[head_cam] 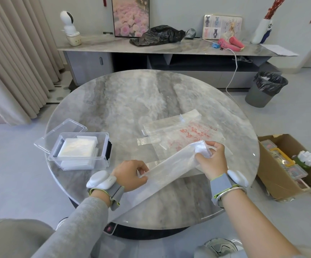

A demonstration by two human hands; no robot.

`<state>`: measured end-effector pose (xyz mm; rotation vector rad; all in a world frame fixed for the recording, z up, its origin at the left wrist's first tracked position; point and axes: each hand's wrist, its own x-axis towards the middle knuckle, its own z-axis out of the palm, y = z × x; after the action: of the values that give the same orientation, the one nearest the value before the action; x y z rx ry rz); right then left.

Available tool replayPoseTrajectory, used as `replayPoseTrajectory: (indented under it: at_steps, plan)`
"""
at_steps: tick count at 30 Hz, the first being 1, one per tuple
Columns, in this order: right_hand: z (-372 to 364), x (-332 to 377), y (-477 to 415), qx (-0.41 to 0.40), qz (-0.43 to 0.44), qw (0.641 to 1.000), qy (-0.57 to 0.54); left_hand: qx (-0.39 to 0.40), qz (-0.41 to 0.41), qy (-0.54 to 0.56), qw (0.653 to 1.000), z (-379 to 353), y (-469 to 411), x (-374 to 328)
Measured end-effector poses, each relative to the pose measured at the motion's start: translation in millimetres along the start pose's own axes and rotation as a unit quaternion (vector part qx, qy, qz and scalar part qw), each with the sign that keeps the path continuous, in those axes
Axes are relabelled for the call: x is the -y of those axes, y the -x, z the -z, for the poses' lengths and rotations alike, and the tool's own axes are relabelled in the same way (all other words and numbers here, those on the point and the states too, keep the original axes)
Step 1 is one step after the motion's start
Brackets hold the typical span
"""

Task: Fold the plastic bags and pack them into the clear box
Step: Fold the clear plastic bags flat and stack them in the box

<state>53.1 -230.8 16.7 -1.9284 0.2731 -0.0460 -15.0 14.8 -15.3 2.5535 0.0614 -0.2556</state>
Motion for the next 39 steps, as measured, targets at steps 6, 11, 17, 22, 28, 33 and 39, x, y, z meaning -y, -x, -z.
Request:
replayPoseTrajectory:
  at_steps: [6,11,17,22,28,33,39]
  plan:
    - [-2,-4,0,-0.002,0.056,0.998,-0.026,0.041,0.059,0.115,0.991,2,-1,-1]
    - [-5,-24,8,0.051,0.153,0.977,0.142,-0.009,0.143,0.332,0.932,-5,-1,-2]
    - [-23,-46,46,0.212,0.288,0.893,0.273,-0.030,0.240,0.552,0.798,-18,1,-8]
    - [-28,-42,66,0.251,0.347,0.854,0.296,-0.032,0.251,0.581,0.773,-24,1,-14]
    - [-26,-31,71,0.277,0.402,0.827,0.280,-0.095,0.247,0.513,0.816,-32,-4,-6]
    - [-29,-38,70,0.334,0.347,0.833,0.271,-0.117,0.206,0.404,0.883,-35,-3,-1]
    - [-30,-40,67,0.363,0.248,0.854,0.279,-0.165,0.065,0.109,0.978,-29,13,8]
